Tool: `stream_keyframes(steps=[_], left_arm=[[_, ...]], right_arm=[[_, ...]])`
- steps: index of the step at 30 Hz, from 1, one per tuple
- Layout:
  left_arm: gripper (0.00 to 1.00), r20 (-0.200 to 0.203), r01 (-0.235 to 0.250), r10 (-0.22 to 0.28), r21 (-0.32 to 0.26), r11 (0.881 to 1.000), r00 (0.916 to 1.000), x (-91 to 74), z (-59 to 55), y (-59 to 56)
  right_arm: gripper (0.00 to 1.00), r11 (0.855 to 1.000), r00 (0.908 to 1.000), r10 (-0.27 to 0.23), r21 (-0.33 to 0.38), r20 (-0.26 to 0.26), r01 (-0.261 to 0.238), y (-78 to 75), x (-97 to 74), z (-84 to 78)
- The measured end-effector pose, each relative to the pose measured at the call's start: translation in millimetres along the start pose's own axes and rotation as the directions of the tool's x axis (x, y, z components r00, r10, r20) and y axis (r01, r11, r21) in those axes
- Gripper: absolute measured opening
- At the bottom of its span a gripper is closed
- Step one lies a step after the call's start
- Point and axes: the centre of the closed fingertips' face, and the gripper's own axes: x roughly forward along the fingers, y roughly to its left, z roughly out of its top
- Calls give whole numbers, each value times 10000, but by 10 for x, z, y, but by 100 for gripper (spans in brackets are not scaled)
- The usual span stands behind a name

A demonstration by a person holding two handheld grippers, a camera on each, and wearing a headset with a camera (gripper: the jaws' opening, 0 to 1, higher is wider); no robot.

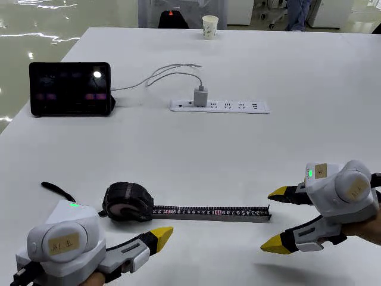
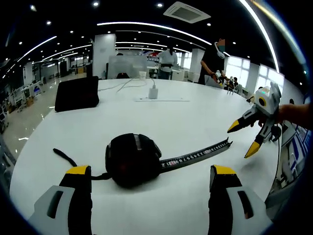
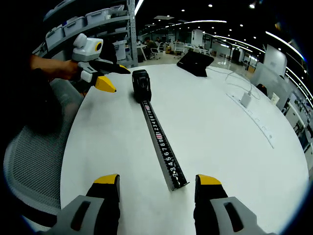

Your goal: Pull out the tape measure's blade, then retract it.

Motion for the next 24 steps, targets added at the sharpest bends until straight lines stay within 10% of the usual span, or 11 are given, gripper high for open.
stream_keyframes(steps=[24], left_arm=[[80, -284, -529, 510, -715, 9960, 9983, 214, 0, 140]], right_arm=[[32, 9907, 9947, 429, -1247, -934, -544, -187, 137, -160]])
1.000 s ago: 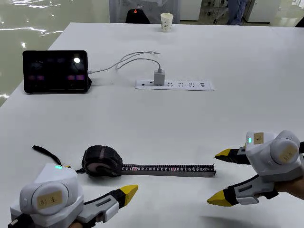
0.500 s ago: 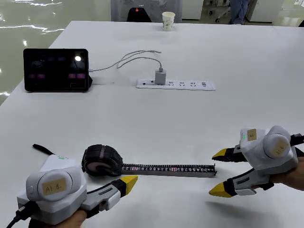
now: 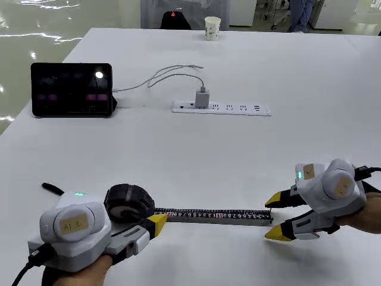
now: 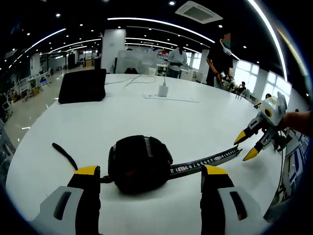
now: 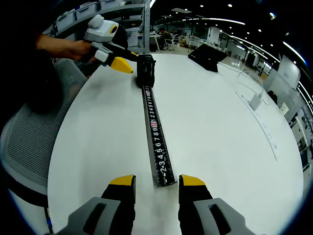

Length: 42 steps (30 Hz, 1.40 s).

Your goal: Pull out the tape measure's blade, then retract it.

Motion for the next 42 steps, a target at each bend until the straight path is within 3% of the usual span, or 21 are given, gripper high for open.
stream_keyframes(steps=[18, 42], left_arm=[[63, -126, -397, 392, -459, 9982, 9992, 169, 52, 97], [62, -514, -986, 957, -574, 9935, 9941, 297, 3, 170]], right_arm=[[15, 9985, 9997, 207, -510, -97, -212, -94, 66, -68], [11, 9994, 9995, 289, -205, 86, -288, -102, 72, -64]])
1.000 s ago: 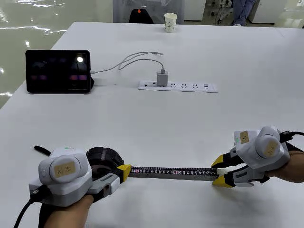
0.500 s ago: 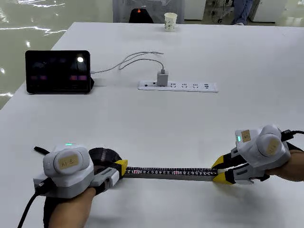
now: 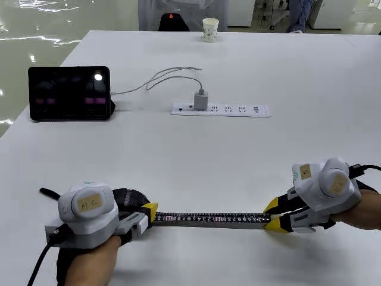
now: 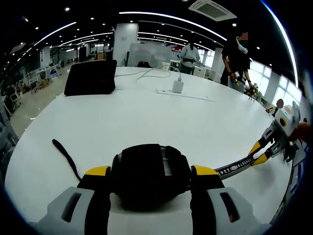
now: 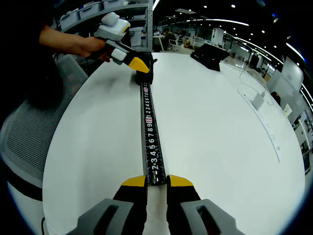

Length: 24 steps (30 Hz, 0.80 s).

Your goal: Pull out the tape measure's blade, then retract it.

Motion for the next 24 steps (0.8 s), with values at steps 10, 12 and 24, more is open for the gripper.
stream_keyframes(steps=[10, 12, 24], left_arm=[[60, -116, -122, 124, 203, 9997, 9999, 6, -13, 2], [60, -223, -117, 122, 239, 9996, 9997, 16, -16, 7], [56, -523, -163, 187, 447, 9989, 9985, 10, -41, 15]], right_arm=[[10, 10000, 10000, -52, 32, -26, 52, 4, -3, -4], [10, 10000, 10000, -52, 15, -39, 52, 4, -3, -4], [10, 10000, 10000, -60, -23, -69, 59, 4, -5, -1]])
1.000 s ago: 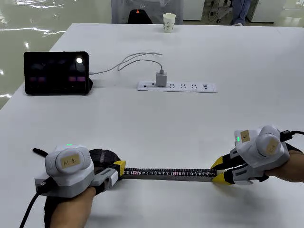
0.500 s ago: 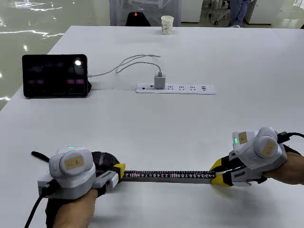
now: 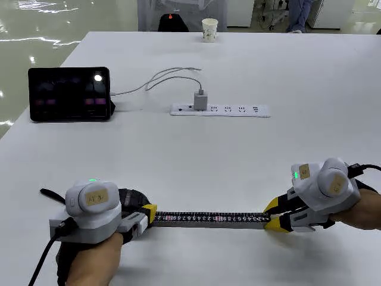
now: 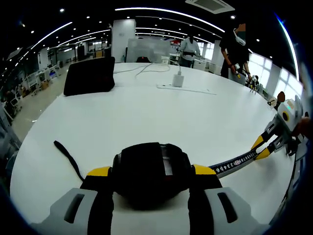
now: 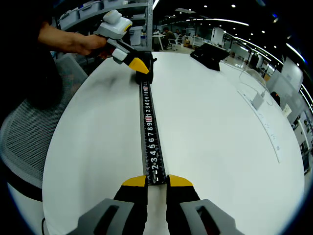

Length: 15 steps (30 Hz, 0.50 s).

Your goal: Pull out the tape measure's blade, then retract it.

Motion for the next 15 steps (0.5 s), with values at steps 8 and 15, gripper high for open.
stream_keyframes(steps=[8, 15], left_arm=[[55, 18, 27, -27, 3, 10000, 10000, 1, 0, 4], [55, 13, 46, -46, -29, 10000, 10000, -1, 1, 5]], right_arm=[[10, 10000, 10000, -26, -6, -9, 26, 0, -2, -2], [10, 10000, 10000, -31, -22, -40, 31, 4, -1, -1]])
